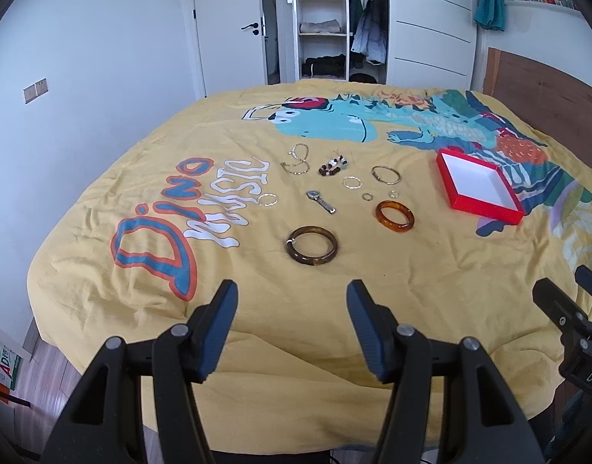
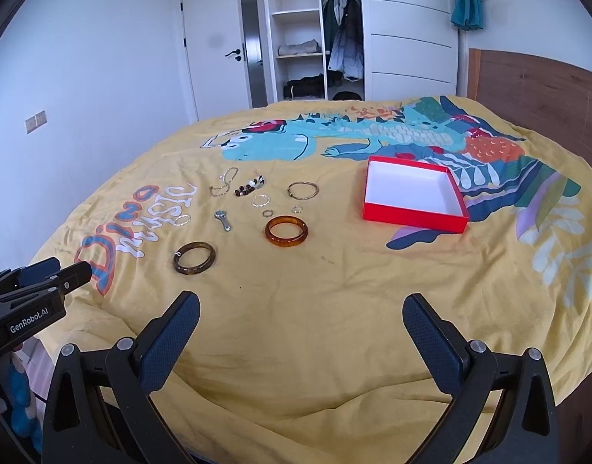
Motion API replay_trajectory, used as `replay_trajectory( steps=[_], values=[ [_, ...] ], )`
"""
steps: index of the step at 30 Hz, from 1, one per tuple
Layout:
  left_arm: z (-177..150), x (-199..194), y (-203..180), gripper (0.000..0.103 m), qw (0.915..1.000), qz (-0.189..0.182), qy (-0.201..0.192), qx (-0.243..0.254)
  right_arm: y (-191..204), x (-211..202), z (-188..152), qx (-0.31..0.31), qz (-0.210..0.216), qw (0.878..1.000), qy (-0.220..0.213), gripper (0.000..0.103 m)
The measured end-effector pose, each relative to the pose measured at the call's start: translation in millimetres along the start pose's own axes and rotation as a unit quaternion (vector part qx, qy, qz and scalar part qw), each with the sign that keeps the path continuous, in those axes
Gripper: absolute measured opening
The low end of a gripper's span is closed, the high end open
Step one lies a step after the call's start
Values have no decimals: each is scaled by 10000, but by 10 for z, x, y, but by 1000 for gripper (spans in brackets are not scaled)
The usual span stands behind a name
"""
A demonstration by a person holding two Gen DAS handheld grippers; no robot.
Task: Organize jewelry
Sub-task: 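Move both grippers toward the dark brown and amber bangles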
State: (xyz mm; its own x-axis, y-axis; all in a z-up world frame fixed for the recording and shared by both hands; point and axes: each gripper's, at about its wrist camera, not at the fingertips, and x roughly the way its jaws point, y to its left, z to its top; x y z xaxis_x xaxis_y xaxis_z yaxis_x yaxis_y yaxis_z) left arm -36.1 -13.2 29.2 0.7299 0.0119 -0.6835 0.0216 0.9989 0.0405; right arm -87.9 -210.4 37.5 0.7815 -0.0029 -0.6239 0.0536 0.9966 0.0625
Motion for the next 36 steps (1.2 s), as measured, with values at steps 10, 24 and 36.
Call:
replay_trajectory(
  steps=[10,24,36],
  values=[
    [18,-102,-4,56,10000,-15,-51,37,36,-64,12,8,-10,10000,-62,103],
    [3,-66,-31,56,9999,-149,20,74,73,-136,29,5,-50,9999,-154,103],
    [-56,46,54,56,9996,-169,163,-130,42,-58,5,37,-19,10000,-64,103]
  ],
)
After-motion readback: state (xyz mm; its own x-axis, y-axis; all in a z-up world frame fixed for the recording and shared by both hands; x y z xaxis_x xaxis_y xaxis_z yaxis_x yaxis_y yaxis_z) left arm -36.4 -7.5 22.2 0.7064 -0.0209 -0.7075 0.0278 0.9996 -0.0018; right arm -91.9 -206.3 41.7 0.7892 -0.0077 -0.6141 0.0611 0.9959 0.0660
